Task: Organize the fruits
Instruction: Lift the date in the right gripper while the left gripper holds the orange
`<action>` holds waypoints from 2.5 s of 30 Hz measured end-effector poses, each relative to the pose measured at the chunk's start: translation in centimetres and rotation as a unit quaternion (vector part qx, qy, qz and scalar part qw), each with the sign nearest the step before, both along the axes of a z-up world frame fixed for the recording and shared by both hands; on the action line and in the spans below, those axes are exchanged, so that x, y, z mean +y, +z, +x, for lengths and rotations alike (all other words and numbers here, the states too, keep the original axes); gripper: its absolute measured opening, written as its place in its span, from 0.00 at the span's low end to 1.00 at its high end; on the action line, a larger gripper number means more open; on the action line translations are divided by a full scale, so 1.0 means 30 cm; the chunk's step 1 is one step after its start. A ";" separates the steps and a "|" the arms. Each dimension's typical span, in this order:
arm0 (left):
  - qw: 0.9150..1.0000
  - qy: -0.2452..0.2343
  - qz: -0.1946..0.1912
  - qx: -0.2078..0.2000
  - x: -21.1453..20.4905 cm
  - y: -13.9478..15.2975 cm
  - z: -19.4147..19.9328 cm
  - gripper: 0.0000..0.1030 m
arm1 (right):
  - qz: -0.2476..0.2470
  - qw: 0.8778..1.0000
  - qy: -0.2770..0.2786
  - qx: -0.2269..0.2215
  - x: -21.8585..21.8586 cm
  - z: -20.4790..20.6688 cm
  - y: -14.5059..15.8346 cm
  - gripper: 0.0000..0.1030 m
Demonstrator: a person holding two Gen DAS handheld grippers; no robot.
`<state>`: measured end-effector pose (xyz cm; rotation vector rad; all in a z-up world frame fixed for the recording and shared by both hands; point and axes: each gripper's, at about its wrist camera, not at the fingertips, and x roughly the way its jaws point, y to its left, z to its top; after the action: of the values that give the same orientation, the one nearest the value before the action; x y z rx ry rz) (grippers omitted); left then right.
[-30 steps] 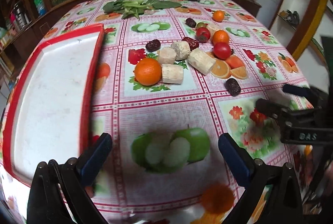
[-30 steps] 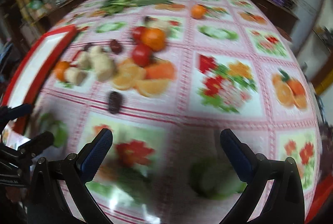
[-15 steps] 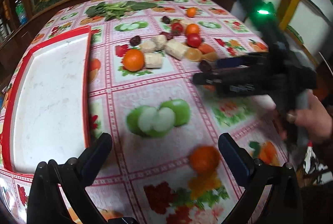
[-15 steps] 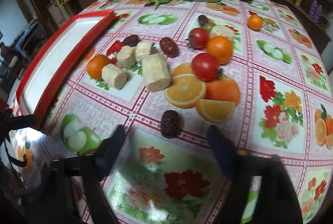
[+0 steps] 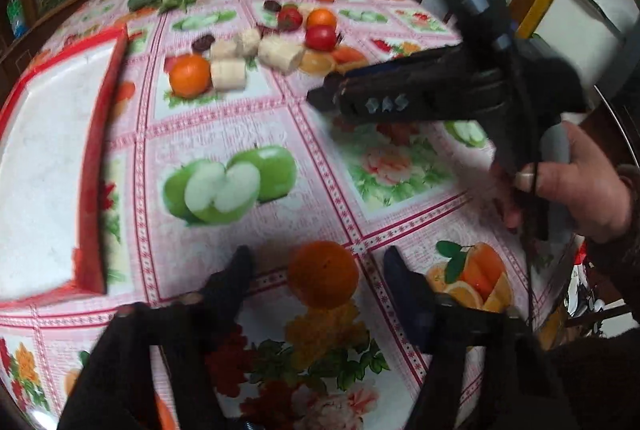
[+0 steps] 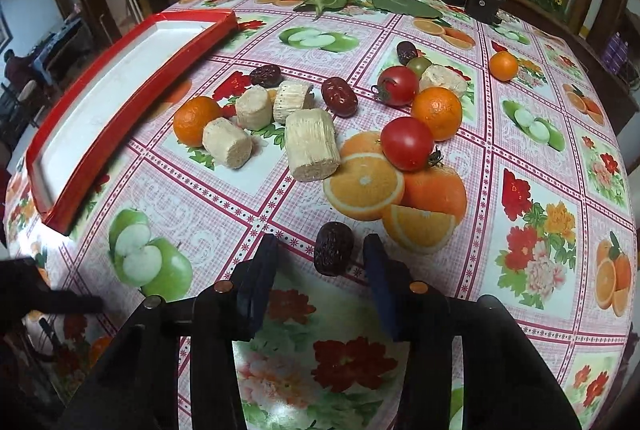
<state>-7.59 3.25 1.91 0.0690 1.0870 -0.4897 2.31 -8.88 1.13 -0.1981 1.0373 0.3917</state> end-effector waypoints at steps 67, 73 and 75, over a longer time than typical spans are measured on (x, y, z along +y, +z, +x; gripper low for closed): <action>0.998 0.003 -0.060 0.011 0.077 0.004 -0.006 0.35 | -0.010 1.000 0.017 0.016 0.060 -0.037 0.015 0.18; 0.997 0.012 -0.072 0.021 0.099 0.005 0.004 0.35 | 0.020 1.000 0.007 0.015 0.040 -0.081 0.046 0.18; 0.997 0.012 -0.068 0.020 0.098 0.008 0.005 0.35 | 0.028 0.999 0.001 0.018 0.026 -0.096 0.045 0.18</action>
<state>-7.43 6.19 2.14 -0.0745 1.0888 -0.5438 -0.57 -8.10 2.47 -0.1428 1.0599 0.4259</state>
